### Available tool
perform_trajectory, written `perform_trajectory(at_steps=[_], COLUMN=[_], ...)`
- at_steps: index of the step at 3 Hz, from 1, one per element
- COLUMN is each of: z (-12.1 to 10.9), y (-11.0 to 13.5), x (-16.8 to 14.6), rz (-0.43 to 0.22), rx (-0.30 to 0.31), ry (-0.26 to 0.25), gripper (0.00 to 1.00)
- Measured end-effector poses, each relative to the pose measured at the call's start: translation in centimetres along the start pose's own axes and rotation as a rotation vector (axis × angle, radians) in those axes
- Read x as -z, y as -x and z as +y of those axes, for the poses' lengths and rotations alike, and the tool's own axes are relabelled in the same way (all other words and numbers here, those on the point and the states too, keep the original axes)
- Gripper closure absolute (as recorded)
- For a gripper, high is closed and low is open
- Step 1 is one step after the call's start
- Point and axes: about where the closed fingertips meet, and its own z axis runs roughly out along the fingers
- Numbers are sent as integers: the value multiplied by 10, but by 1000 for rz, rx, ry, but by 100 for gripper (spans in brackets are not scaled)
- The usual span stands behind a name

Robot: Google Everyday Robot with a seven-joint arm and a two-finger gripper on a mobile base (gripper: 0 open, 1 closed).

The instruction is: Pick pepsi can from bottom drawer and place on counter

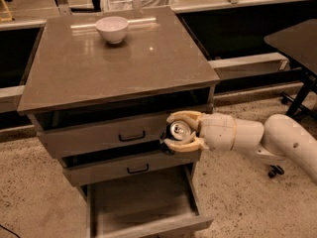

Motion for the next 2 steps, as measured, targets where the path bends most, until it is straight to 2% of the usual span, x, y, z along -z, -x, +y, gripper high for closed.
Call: perform_trajectory(at_steps=[1, 2], z=[-4, -2], y=[9, 5], x=[0, -3], rz=[6, -15], rx=[-12, -21], ry=[-2, -4], gripper=[100, 100])
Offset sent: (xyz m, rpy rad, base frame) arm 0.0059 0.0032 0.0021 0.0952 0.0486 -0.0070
